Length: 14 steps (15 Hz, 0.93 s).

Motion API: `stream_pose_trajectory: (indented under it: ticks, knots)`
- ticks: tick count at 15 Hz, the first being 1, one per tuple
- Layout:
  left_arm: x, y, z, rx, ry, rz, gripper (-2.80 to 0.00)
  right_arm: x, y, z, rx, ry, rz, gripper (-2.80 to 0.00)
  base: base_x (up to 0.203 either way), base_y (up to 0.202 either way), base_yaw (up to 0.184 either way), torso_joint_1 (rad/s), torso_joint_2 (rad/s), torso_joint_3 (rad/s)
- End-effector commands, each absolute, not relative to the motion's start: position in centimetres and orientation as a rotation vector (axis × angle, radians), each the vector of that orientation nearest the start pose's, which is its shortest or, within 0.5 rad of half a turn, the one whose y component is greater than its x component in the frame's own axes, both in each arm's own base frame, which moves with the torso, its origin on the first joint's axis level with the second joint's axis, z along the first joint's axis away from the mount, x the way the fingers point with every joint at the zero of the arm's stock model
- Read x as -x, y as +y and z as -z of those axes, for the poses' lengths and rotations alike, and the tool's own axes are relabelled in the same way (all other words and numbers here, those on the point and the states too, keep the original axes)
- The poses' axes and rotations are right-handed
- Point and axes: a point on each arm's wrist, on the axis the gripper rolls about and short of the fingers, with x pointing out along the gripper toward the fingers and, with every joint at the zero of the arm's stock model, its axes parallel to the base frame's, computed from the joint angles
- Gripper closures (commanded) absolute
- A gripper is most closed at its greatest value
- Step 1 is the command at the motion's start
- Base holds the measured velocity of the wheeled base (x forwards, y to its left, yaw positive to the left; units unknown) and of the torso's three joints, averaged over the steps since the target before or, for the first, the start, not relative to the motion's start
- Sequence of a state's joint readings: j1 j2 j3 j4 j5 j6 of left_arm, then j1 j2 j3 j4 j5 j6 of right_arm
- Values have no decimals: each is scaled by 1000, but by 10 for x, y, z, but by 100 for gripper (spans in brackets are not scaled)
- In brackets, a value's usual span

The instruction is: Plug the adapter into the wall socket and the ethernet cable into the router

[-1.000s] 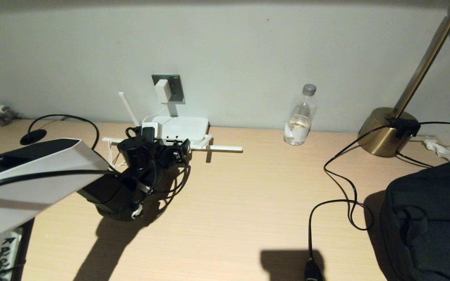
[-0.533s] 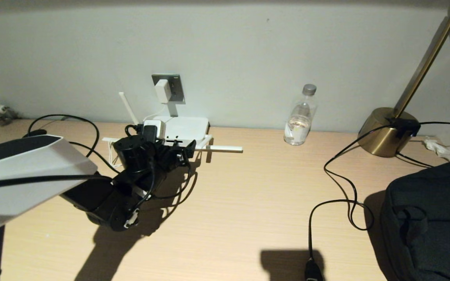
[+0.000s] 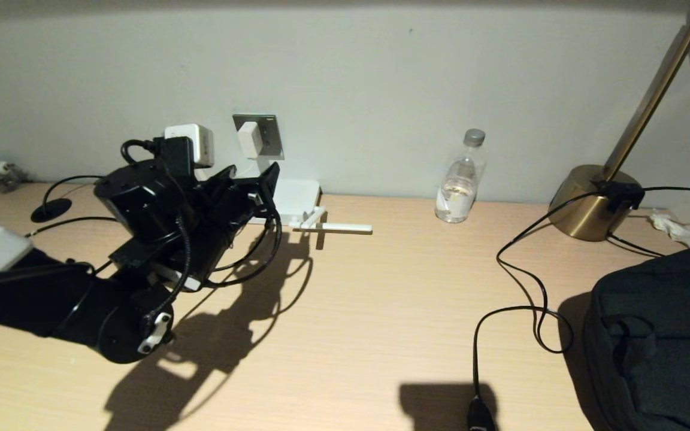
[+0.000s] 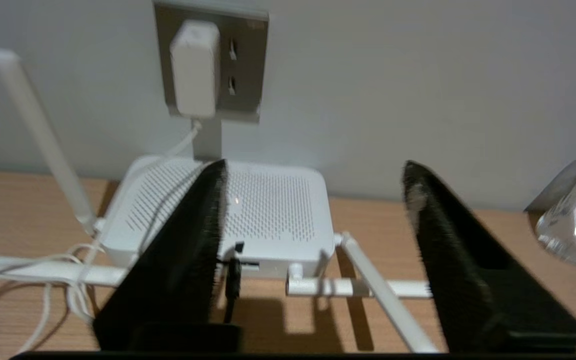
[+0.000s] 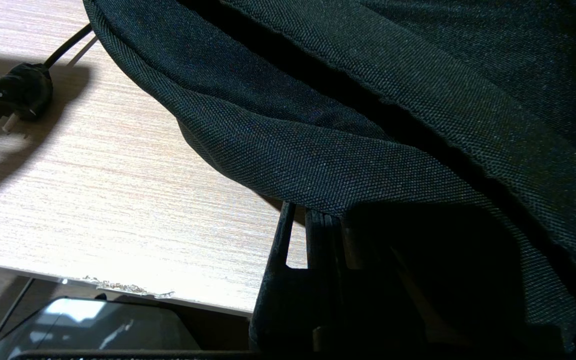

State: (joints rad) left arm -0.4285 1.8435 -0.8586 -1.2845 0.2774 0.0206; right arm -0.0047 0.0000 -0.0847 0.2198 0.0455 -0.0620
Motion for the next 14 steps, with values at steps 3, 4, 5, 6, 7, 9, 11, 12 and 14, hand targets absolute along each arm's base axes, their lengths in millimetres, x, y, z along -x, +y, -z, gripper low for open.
stream_pose_trajectory:
  ticks: [3,4,5,6,7,9,11,12,14]
  knots:
    - [-259,-104,-258,121,-401,116,0,31,1,-76,59,136,-46,0,0,0,0,0,0,0]
    - [-241,-91,-258,114,-393,101,0,31,1,-76,59,137,-46,0,0,0,0,0,0,0]
    - [-221,-79,-257,105,-377,86,0,31,1,-76,59,137,-46,0,0,0,0,0,0,0]
    - [-200,-65,-255,93,-360,66,0,31,1,-76,59,136,-45,0,0,0,0,0,0,0]
    - [-181,-53,-252,81,-343,47,0,31,1,-76,59,135,-46,0,0,0,0,0,0,0]
    - [-142,-30,-235,45,-277,23,0,31,1,-76,59,137,-46,0,0,0,0,0,0,0]
    - [-102,-16,-208,12,-193,42,0,31,1,-76,59,135,-46,0,0,0,0,0,0,0]
    - [-81,-12,-193,1,-163,52,0,31,1,-76,59,137,-46,0,0,0,0,0,0,0]
    - [-40,-4,-164,-16,-138,54,0,31,1,-76,58,136,-44,0,0,0,0,0,0,0]
